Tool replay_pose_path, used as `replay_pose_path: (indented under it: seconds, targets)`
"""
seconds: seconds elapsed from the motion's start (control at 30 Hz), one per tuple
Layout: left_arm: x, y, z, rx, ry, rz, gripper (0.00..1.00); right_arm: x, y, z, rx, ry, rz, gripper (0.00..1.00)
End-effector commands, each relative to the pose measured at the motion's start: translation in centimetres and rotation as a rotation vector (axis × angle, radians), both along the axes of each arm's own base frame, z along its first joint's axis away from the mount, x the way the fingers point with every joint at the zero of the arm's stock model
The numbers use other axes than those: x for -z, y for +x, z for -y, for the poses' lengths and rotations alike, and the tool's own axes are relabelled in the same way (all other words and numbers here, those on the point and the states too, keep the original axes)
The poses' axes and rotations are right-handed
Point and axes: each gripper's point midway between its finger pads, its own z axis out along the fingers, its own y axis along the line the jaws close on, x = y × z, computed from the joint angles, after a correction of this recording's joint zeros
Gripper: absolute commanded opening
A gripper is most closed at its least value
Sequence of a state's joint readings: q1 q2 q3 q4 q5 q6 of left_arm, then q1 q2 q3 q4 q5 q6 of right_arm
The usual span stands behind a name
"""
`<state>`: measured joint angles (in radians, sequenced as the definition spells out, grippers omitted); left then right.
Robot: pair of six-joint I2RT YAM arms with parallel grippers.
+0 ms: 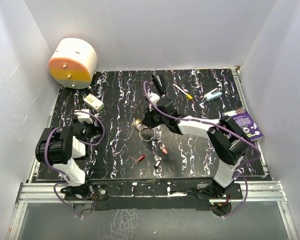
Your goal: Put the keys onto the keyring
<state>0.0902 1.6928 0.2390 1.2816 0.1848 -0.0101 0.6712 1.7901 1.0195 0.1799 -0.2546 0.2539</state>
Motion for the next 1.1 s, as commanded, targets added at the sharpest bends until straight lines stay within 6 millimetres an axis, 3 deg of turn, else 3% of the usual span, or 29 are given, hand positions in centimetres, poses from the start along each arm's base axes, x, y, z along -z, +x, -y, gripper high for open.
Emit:
replay_pose_path:
  seconds: [0.0,0.17,0.23,0.27,0.53,1.07]
  targets:
    - [-1.3,0.9,0.2,0.019,0.009,0.046,0.97,-3.7,-0.6,-0.9,-0.051,0.112,0.082,0.12]
    - [-1.3,0.8,0.2,0.021,0.009,0.045,0.97,-2.3,0.6,0.4,0.045,0.06,0.091,0.25]
    - [-1.3,0.8,0.2,0.021,0.009,0.045,0.97,-2.7,1.4,0.4,0.065,0.045,0.099,0.28]
    - [-1.3,0.9,0.2,0.021,0.009,0.046,0.97,-1.7,1.8,0.4,0.076,0.018,0.085,0.29]
    - [-1.3,0.9,0.2,0.021,0.009,0.046,0.97,-1.1,5.1,-0.2,0.151,-0.084,0.07,0.29]
    - [-1.3,0.8,0.2,0.021,0.009,0.045,0.97,2.9,5.2,-1.5,0.178,-0.267,0.025,0.31]
